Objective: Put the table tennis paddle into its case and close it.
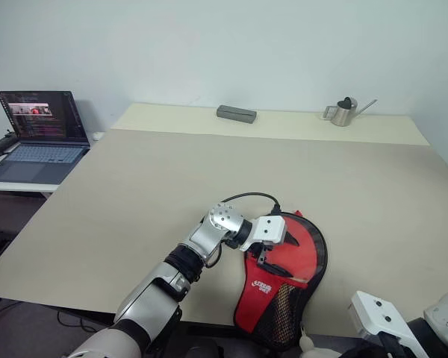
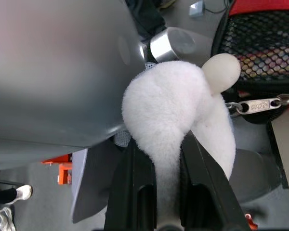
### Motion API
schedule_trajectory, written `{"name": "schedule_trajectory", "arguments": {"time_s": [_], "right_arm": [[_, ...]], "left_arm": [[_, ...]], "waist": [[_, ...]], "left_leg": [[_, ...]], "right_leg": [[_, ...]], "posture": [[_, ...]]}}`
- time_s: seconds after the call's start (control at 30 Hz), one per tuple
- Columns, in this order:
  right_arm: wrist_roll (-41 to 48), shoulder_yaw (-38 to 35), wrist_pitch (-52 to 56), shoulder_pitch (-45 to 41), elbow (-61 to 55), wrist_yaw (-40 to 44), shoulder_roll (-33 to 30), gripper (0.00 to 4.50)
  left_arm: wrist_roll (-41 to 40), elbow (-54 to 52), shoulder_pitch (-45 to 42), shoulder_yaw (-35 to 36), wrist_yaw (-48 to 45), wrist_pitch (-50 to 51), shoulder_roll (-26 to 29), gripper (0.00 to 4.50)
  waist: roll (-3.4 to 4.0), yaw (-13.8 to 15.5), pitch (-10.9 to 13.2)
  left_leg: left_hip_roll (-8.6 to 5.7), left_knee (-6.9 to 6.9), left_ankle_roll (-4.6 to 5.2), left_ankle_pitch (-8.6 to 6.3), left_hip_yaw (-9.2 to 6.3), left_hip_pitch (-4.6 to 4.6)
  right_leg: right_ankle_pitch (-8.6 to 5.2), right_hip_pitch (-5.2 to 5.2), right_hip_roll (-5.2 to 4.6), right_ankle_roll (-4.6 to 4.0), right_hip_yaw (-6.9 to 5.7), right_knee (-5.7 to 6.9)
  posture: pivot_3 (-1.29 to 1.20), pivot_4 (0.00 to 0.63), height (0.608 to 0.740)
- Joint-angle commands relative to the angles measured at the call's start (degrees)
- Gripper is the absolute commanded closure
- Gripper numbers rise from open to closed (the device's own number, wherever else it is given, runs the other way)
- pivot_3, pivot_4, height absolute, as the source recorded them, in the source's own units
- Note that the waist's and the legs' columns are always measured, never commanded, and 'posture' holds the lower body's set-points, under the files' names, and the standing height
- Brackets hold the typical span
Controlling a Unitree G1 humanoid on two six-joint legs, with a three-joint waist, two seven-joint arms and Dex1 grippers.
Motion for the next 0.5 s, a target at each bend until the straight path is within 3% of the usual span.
{"name": "schedule_trajectory", "arguments": {"time_s": [0.03,0.27,0.5], "right_arm": [[5.7,2.31,-1.86,1.09,-3.47,0.33,-1.84,4.35],[6.65,4.7,-6.51,3.78,-3.47,-1.35,-4.89,4.35],[5.45,12.39,-14.98,6.66,-3.47,-4.8,-8.98,4.35]], "left_arm": [[5.91,4.4,3.37,-5.41,-1.21,1.24,1.29,0.54],[6.26,5.12,2.93,-5.41,-0.48,0.97,0.84,0.54],[6.26,5.3,2.81,-5.27,0.0,1.18,0.36,0.54]], "waist": [[0.01,0.0,0.0],[0.0,0.03,0.0],[-0.01,0.05,-0.01]], "left_leg": [[0.0,0.0,0.0,0.0,0.0,0.0],[-0.01,0.01,-0.01,-0.01,0.01,0.0],[-0.02,0.01,-0.04,-0.03,-0.01,0.1]], "right_leg": [[0.0,0.0,0.0,0.0,0.0,0.0],[-0.01,0.01,-0.01,0.0,0.01,0.0],[-0.07,0.16,-0.06,0.07,-0.02,-0.04]], "posture": [[0.0,0.15,0.74],[0.0,0.15,0.74],[0.0,0.15,0.74]]}}
